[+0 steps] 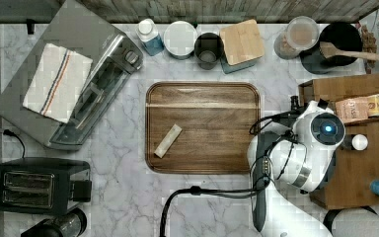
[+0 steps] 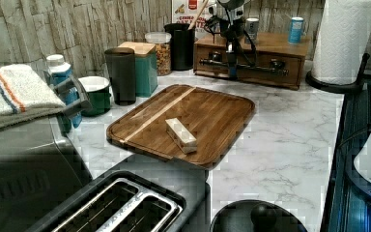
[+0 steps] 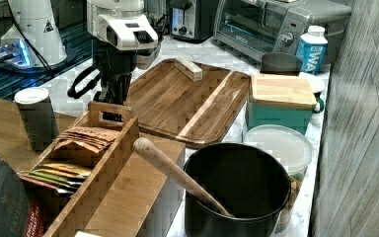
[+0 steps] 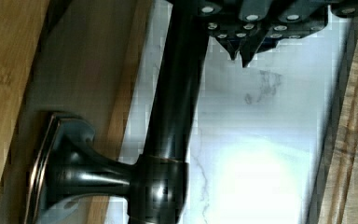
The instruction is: Close the drawer.
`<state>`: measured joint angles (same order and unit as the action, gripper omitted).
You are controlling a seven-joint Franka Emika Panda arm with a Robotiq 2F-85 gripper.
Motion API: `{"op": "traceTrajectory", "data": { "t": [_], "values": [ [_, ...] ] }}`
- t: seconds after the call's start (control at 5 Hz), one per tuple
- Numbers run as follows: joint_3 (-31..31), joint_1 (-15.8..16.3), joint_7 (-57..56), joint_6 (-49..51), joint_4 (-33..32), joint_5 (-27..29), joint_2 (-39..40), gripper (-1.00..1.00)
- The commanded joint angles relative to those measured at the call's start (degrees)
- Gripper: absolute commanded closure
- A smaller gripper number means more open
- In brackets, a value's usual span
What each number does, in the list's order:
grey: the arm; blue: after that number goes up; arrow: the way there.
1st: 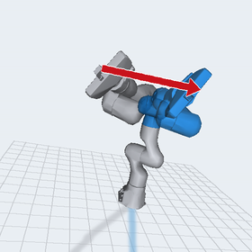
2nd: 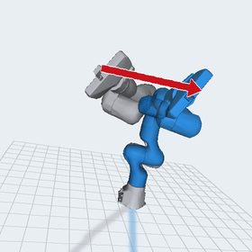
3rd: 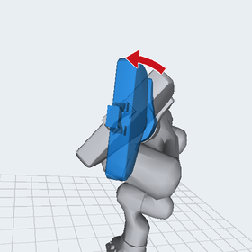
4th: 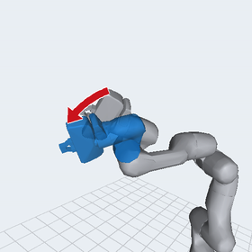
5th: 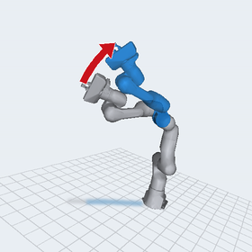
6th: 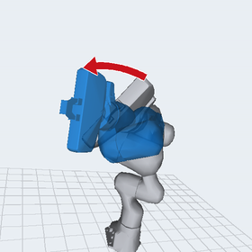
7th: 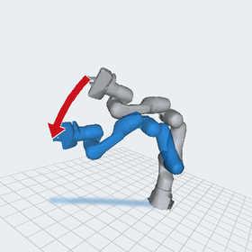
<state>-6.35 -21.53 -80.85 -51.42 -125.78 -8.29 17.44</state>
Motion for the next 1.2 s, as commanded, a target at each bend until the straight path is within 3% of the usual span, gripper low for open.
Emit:
{"op": "traceTrajectory", "data": {
  "t": [0.2,0.8,1.0,1.2],
  "values": [
    [-6.7,-4.87,0.23,-5.25,12.83,-1.73,-0.71,1.0],
    [-6.91,-4.67,0.14,-5.28,12.82,-1.62,-0.7,1.0],
    [-9.65,-2.06,-0.78,-5.38,12.78,-0.23,-0.52,1.0],
    [-7.39,-4.23,-0.01,-5.28,12.82,-1.38,-0.68,1.0]
  ]
}}
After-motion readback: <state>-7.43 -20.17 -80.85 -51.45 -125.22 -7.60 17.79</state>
